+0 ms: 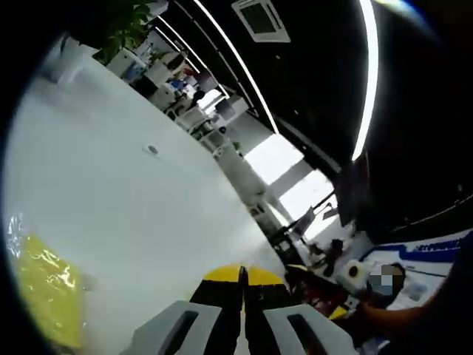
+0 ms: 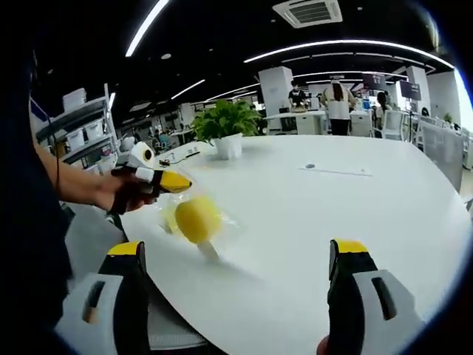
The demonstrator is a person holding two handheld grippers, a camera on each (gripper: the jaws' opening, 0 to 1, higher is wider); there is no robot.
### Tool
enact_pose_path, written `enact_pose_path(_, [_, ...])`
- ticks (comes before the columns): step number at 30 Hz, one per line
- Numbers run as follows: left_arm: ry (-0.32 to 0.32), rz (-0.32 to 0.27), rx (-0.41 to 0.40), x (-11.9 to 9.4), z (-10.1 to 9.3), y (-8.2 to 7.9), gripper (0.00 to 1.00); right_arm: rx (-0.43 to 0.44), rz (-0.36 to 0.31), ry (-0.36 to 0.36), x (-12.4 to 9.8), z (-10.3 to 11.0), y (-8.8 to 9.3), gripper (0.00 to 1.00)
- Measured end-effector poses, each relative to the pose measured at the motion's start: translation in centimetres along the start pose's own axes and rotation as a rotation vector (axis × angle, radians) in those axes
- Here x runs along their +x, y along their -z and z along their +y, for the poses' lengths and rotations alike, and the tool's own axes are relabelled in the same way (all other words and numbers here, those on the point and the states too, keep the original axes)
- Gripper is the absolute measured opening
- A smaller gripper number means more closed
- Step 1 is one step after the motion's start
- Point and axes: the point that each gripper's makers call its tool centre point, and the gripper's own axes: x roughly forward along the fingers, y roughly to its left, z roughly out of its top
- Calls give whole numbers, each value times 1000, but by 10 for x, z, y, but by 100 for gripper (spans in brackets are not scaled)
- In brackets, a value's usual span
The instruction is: Compare the silicone blocks by pressing each to a similar depth, holding the contact briefly, and releasing to observe deformation and rebound differences across the visible hardness samples.
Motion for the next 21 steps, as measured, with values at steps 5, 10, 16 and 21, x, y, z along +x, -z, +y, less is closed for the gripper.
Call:
enact_pose_path(5, [-83, 10, 70, 2, 28, -5, 0, 25, 7, 0, -2, 1, 6, 96])
enact_pose_path(10, [-120, 17, 52, 4, 51, -2, 0, 18, 7, 2, -4, 0, 5, 96])
enact_pose_path(16, [-279, 132, 133, -1, 84, 21, 0, 34, -21, 14, -4, -7, 3, 96])
enact_pose_path(21, [-298, 146, 132, 4, 93, 25, 0, 69, -25, 41, -9, -13, 10, 96])
